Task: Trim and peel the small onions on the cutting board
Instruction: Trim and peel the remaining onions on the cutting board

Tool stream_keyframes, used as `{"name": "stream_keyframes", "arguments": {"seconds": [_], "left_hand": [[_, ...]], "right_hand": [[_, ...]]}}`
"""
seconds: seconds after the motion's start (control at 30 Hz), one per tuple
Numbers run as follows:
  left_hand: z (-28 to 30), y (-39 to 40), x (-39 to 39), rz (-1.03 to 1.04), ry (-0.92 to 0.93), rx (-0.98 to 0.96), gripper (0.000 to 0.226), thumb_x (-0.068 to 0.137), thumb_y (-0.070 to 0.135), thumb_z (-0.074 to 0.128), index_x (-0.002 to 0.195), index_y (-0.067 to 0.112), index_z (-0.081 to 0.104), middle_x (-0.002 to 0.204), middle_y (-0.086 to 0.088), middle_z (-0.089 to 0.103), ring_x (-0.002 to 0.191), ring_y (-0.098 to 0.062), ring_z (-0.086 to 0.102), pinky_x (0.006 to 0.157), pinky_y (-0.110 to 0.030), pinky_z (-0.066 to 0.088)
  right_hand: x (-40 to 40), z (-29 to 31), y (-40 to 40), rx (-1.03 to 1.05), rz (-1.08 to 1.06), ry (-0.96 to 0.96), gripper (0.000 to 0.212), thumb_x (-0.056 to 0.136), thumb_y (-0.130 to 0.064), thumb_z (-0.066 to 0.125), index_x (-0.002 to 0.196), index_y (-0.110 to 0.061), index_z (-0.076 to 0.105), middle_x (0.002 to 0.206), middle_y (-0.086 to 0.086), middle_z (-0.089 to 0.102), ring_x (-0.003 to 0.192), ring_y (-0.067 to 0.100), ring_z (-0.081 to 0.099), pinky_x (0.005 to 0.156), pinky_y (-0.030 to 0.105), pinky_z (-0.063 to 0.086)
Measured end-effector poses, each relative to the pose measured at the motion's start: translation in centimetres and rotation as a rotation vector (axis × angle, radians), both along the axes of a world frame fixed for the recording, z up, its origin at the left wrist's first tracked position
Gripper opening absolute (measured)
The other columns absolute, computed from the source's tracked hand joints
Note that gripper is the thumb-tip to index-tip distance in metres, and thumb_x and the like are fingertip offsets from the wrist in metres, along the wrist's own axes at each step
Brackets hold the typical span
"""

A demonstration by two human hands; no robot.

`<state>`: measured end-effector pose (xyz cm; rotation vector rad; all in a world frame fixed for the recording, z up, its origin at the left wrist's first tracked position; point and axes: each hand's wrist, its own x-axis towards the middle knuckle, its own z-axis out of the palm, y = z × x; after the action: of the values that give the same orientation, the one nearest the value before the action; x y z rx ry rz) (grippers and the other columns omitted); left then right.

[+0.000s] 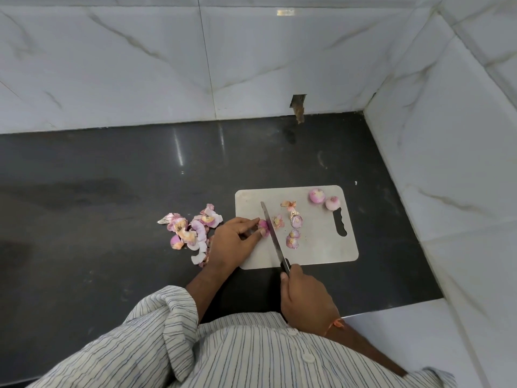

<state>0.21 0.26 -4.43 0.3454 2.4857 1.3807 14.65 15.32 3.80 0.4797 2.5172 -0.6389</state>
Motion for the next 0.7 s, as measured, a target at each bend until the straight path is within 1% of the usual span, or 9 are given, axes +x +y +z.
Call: {"name": "stream_keyframes", "arguments": {"seconds": [0.2,0.27,0.37,0.43,0.5,0.57,0.63,0.7], "left_hand": [[-0.2,0.2,0.0,0.012,0.031,0.0,0.039,0.095,0.047,0.078,0.129,0.028,0.079,0.109,0.017,0.075,0.093,0.0,0.069,0.081,-0.02,0.058],[-0.3,0.1,0.0,0.02,0.033,-0.001,0.038,0.095,0.048,0.078,0.128,0.029,0.079,0.108,0.018,0.075,0.092,0.0,0.069,0.08,-0.018,0.057],[-0.3,0.1,0.1,0.031,0.03,0.006,0.038,0.094,0.05,0.078,0.127,0.031,0.08,0.107,0.02,0.075,0.092,0.001,0.069,0.079,-0.016,0.056],[-0.3,0.2,0.1,0.043,0.043,0.013,0.037,0.094,0.048,0.078,0.127,0.031,0.08,0.106,0.02,0.075,0.091,0.001,0.069,0.079,-0.016,0.056],[-0.5,0.2,0.2,0.051,0.055,0.03,0.034,0.094,0.046,0.079,0.125,0.032,0.081,0.104,0.019,0.075,0.089,-0.002,0.07,0.079,-0.018,0.057],[-0.5,0.2,0.6,0.05,0.063,0.038,0.032,0.095,0.041,0.08,0.125,0.03,0.081,0.103,0.018,0.076,0.09,-0.004,0.071,0.08,-0.017,0.057],[-0.5,0.1,0.7,0.047,0.07,0.045,0.03,0.096,0.035,0.08,0.125,0.026,0.081,0.102,0.015,0.075,0.091,-0.004,0.071,0.081,-0.017,0.057],[-0.5,0.2,0.8,0.043,0.068,0.049,0.028,0.097,0.031,0.079,0.124,0.025,0.08,0.103,0.015,0.073,0.091,-0.003,0.07,0.083,-0.021,0.06]], "right_hand": [[-2.3,-1.2,-0.5,0.002,0.002,0.092,0.021,0.113,-0.038,0.031,0.104,-0.021,0.041,0.082,-0.002,0.059,0.074,0.02,0.06,0.069,0.039,0.05],[-1.6,-1.5,-0.4,-0.016,-0.002,0.057,0.023,0.113,-0.039,0.031,0.106,-0.021,0.043,0.084,-0.002,0.062,0.076,0.019,0.064,0.07,0.04,0.053],[0.7,-1.9,-0.2,-0.012,0.002,-0.044,0.025,0.113,-0.043,0.03,0.111,-0.022,0.043,0.091,0.0,0.067,0.082,0.02,0.07,0.078,0.043,0.06],[1.2,-2.2,-0.4,-0.002,0.001,-0.063,0.026,0.113,-0.043,0.029,0.114,-0.021,0.043,0.094,0.002,0.07,0.085,0.022,0.071,0.08,0.046,0.061],[0.7,-2.6,-0.8,0.028,0.006,-0.053,0.029,0.113,-0.041,0.028,0.118,-0.018,0.044,0.099,0.006,0.072,0.09,0.026,0.072,0.08,0.046,0.059],[0.0,-2.8,-1.1,0.06,-0.002,-0.036,0.029,0.113,-0.039,0.028,0.119,-0.016,0.044,0.102,0.008,0.073,0.093,0.03,0.072,0.076,0.042,0.055],[-0.1,-2.9,-1.4,0.07,-0.003,-0.035,0.027,0.114,-0.037,0.029,0.119,-0.016,0.044,0.102,0.008,0.073,0.093,0.031,0.072,0.074,0.041,0.052],[0.6,-2.8,-1.2,0.059,-0.005,-0.068,0.026,0.114,-0.038,0.028,0.117,-0.017,0.043,0.1,0.007,0.072,0.093,0.03,0.072,0.075,0.041,0.053]]}}
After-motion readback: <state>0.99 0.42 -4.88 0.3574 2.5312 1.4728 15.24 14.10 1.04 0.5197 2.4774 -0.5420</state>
